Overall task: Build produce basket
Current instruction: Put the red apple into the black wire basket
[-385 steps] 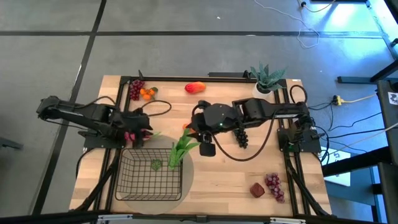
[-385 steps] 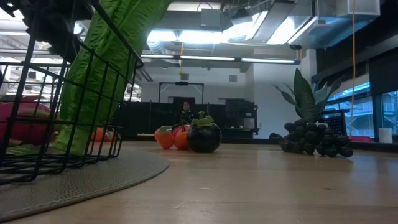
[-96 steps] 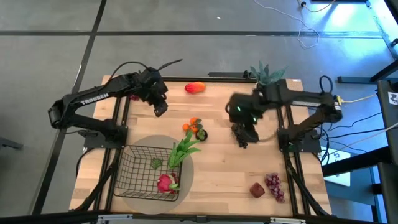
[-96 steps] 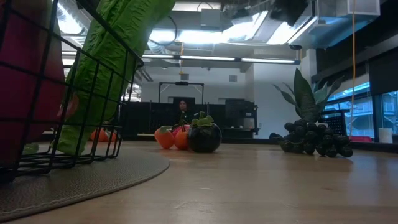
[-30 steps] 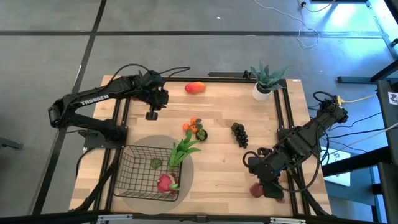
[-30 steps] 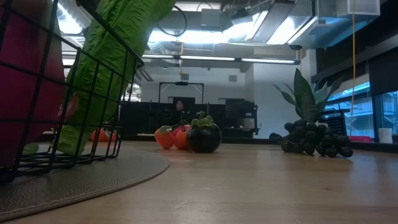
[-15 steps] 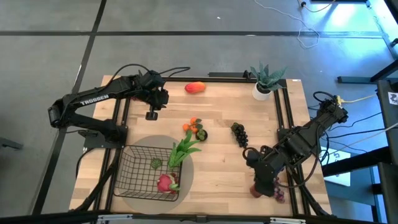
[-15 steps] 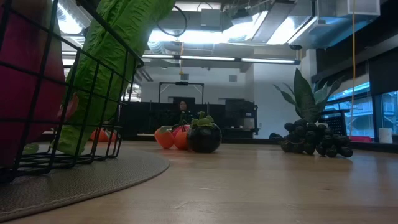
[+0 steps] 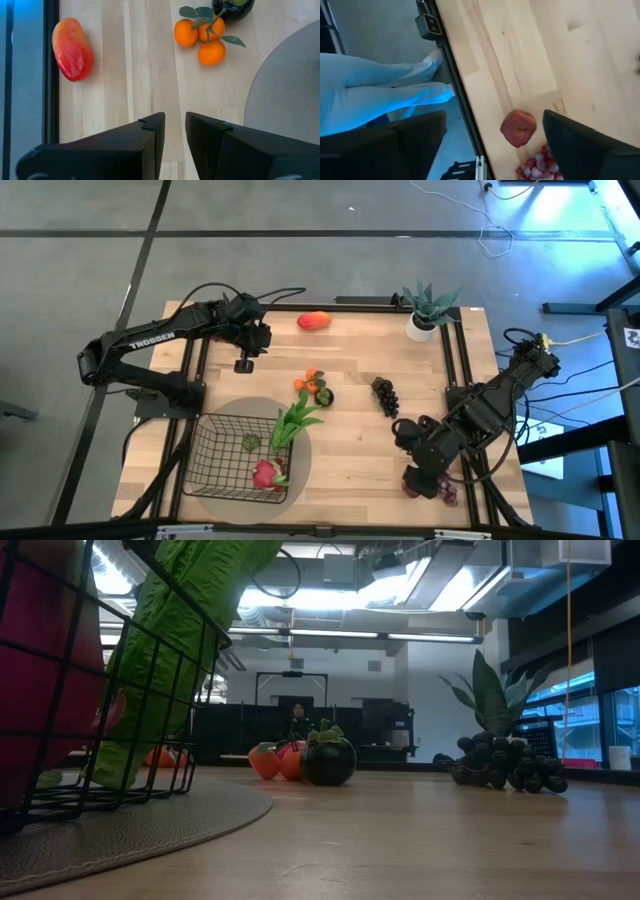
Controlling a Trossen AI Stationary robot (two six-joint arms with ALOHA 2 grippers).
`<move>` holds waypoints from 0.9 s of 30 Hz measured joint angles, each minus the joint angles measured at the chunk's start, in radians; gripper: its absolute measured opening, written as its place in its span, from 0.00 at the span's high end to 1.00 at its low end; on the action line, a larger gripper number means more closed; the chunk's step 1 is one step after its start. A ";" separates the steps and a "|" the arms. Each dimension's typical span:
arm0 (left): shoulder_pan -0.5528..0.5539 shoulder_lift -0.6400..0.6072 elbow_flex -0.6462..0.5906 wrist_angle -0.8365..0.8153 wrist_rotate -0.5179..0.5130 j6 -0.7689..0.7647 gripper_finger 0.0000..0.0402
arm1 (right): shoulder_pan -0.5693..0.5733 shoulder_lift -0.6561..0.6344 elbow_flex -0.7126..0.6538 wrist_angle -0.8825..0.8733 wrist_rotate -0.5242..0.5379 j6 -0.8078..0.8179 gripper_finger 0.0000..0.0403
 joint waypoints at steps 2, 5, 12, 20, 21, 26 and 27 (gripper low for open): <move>0.000 0.000 0.000 0.000 0.000 0.000 0.83 | 0.000 0.000 0.000 0.006 -0.020 0.051 0.18; 0.000 0.000 0.000 0.000 0.000 0.000 0.83 | 0.005 0.000 0.000 0.026 -0.057 0.150 0.18; 0.000 0.000 0.000 0.000 0.000 0.000 0.83 | 0.055 0.056 0.001 -0.014 -0.062 0.095 0.18; 0.000 0.000 0.000 0.000 0.000 0.000 0.83 | 0.066 0.189 0.001 -0.013 -0.200 -0.125 0.18; 0.000 0.000 0.000 0.000 0.000 0.000 0.83 | 0.066 0.206 0.001 -0.013 -0.226 -0.141 0.18; 0.000 0.000 0.000 0.000 0.000 0.000 0.83 | 0.066 0.273 0.000 -0.009 -0.370 -0.185 0.18; 0.000 0.000 0.000 0.000 0.000 0.000 0.83 | 0.066 0.284 0.000 -0.007 -0.392 -0.187 0.18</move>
